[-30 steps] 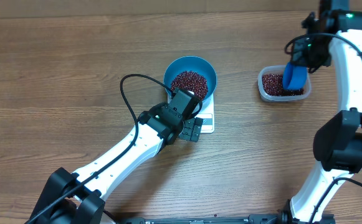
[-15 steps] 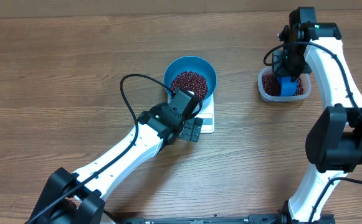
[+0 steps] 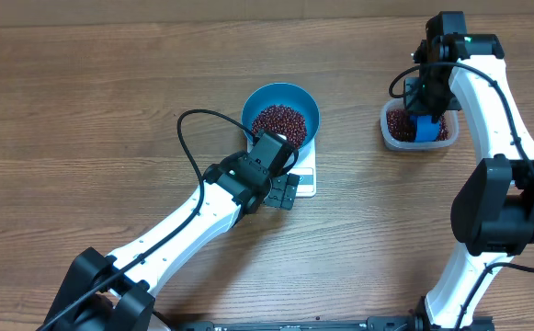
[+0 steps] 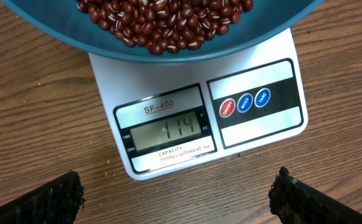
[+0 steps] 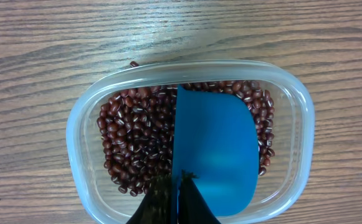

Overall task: Scoop item into bowl and weigh 150g on scale
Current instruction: 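Drag the scoop through the beans to refill it, right gripper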

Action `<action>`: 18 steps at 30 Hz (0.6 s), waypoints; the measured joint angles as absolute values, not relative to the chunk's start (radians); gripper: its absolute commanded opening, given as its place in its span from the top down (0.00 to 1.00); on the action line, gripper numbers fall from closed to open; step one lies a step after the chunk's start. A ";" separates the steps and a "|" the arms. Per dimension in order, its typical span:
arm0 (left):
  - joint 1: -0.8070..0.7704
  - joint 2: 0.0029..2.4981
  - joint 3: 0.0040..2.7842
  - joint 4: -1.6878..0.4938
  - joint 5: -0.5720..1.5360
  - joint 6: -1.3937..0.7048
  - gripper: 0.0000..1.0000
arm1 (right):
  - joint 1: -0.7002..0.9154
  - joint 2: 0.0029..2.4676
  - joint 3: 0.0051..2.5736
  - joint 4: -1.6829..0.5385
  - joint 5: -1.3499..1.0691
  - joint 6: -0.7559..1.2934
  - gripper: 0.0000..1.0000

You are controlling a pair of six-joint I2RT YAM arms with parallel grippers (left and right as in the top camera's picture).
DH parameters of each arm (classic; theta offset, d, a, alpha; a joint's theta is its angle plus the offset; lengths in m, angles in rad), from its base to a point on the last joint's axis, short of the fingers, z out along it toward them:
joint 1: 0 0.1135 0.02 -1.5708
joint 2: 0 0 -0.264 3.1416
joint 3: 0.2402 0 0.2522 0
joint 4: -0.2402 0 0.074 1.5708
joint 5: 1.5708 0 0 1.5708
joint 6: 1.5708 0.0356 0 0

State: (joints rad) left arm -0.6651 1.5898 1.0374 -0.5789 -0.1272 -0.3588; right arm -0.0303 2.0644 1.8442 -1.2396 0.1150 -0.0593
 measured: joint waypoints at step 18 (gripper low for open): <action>-0.665 1.590 1.037 -0.579 -0.128 -0.359 0.01 | -0.030 2.064 1.843 -1.237 0.126 -0.106 0.84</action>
